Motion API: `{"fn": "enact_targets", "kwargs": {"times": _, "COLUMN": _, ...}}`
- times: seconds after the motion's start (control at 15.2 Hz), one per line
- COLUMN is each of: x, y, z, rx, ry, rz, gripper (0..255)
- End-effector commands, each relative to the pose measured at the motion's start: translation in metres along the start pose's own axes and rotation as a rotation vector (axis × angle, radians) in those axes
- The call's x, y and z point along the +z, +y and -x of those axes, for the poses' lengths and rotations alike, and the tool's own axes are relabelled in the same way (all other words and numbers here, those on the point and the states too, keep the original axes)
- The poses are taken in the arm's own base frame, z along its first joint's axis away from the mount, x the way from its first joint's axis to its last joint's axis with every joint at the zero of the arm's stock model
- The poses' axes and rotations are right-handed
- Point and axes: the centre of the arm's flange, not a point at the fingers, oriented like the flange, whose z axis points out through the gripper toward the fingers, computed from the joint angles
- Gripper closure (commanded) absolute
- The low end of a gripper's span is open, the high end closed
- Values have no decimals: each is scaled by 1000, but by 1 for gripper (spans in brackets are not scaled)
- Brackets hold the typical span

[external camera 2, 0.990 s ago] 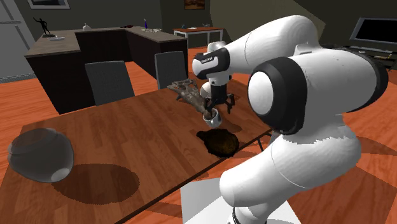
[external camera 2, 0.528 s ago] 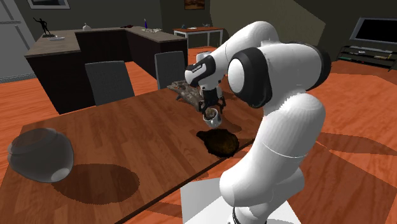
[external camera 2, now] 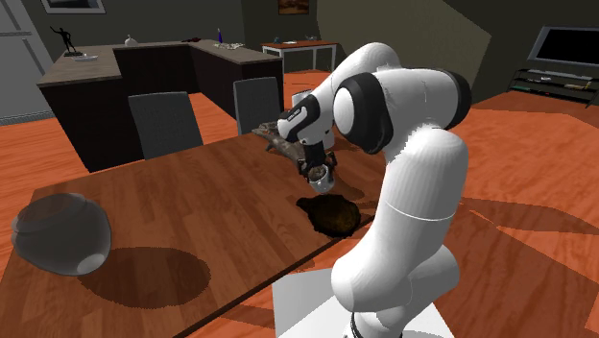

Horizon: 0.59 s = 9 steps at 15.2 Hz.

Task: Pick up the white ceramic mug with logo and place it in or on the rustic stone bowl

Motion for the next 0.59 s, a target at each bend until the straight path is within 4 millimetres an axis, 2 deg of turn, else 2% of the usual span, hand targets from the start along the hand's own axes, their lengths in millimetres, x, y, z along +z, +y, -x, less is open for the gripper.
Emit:
{"fn": "enact_targets", "kwargs": {"times": 0.0, "x": 10, "y": 0, "z": -1, "rx": 0, "ry": 1, "rz": 0, "gripper": 0}}
{"fn": "enact_targets", "kwargs": {"times": 0.07, "x": 19, "y": 0, "z": -1, "rx": 0, "ry": 1, "rz": 0, "gripper": 0}}
{"fn": "enact_targets", "kwargs": {"times": 0.53, "x": 19, "y": 0, "z": -1, "rx": 0, "ry": 1, "rz": 0, "gripper": 0}}
